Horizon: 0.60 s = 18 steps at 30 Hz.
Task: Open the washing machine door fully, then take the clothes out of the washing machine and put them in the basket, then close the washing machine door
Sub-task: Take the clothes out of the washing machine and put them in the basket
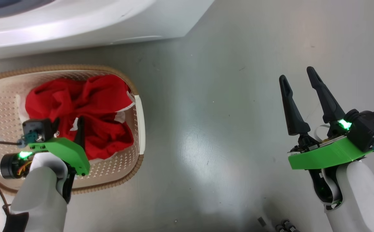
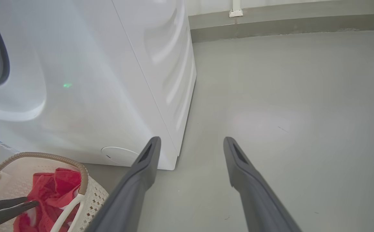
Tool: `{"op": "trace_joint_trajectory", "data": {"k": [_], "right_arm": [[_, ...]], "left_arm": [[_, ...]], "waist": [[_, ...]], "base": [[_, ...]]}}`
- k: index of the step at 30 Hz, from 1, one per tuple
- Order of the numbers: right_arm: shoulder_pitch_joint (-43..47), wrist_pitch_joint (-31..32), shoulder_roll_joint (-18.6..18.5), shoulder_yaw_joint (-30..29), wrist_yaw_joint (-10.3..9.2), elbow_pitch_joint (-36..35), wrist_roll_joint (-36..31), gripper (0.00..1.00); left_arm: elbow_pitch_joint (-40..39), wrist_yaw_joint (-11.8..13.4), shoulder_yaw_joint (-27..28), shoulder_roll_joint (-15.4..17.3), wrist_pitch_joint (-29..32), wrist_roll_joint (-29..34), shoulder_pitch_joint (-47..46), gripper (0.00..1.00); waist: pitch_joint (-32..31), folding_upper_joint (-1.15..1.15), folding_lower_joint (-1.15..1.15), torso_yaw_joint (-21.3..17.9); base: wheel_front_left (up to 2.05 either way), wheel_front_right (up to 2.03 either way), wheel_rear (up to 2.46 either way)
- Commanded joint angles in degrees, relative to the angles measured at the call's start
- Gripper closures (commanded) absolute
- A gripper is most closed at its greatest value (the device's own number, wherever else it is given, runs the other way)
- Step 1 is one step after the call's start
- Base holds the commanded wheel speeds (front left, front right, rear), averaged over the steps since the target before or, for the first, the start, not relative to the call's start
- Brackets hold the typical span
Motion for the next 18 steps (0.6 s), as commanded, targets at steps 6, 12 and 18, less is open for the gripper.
{"op": "trace_joint_trajectory", "data": {"k": [6,12,18], "right_arm": [[2.1,-0.4,-0.8,0.8,0.36,-0.8,-0.6,0.00],[3.6,-0.4,-1.3,0.5,0.36,-0.3,-0.5,0.00],[5.4,-0.4,-1.8,0.4,0.36,0.2,-0.4,0.00]], "left_arm": [[-3.5,-0.3,1.6,1.7,-0.4,-1.5,4.6,0.00],[-8.7,-0.3,1.7,1.1,-0.4,-2.4,8.3,0.00],[-14.8,-0.3,1.8,0.4,-0.4,-2.7,12.7,0.00]], "waist": [[-3.5,0.00,0.00,0.5],[-7.9,0.00,0.00,1.2],[-12.8,0.00,0.00,2.1]], "base": [[0.00,0.00,0.00],[0.00,0.00,0.00],[0.00,0.00,0.00]]}}
